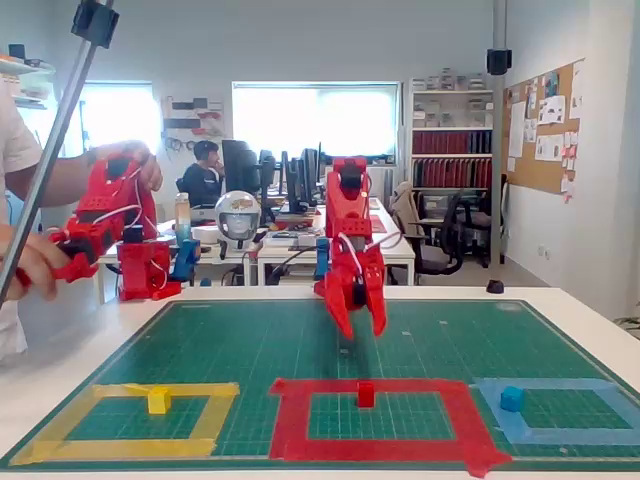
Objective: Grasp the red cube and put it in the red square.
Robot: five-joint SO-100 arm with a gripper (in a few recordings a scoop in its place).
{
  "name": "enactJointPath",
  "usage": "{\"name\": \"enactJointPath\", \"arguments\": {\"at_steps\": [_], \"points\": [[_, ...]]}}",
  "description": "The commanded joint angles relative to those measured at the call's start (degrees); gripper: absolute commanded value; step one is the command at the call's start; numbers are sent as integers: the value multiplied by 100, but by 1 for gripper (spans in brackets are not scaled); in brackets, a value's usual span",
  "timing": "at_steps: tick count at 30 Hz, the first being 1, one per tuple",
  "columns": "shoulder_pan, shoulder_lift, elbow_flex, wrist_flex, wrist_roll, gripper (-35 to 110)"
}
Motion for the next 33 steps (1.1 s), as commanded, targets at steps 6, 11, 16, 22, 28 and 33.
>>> {"name": "enactJointPath", "arguments": {"at_steps": [6, 11, 16, 22, 28, 33], "points": [[-132, 3709, 3393, -18, 79, 14], [-272, 5212, 5027, -18, 79, 14], [-334, 6513, 5968, 721, 79, 14], [-334, 7418, 6864, 747, 62, 14], [-334, 8191, 6899, 2145, 26, 14], [-272, 9026, 6935, 3691, 26, 14]]}}
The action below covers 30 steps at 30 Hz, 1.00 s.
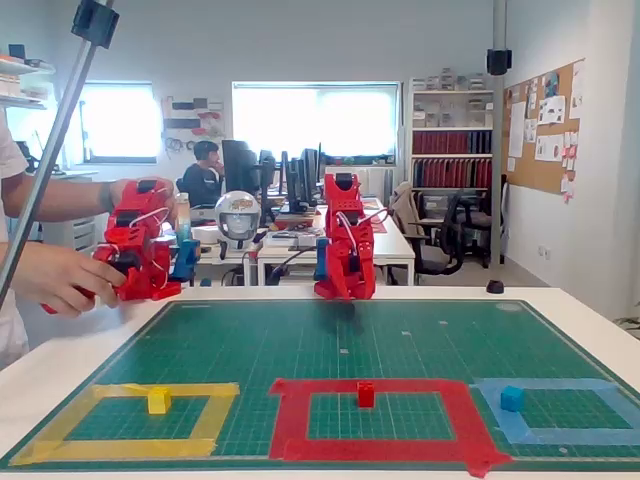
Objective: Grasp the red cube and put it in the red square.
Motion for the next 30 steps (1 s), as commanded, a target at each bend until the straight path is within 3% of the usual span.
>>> {"name": "enactJointPath", "arguments": {"at_steps": [1, 14, 30], "points": [[-123, 773, 97, 1222, 18, 14], [-53, 2610, 105, 4790, 18, 14], [0, 3709, 105, 6873, 35, 14]]}}
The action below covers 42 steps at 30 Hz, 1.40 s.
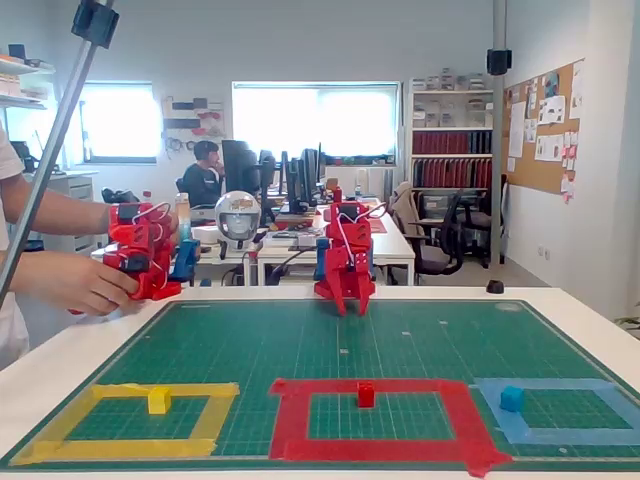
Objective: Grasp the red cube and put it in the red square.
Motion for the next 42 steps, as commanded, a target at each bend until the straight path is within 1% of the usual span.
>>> {"name": "enactJointPath", "arguments": {"at_steps": [1, 28, 29, 30, 42], "points": [[0, 229, 35, 343, 44, 14], [18, 290, 35, 352, 70, 13], [-9, 290, 35, 352, 70, 5], [-53, 290, 35, 352, 70, 0], [62, 272, 35, 352, 18, -1]]}}
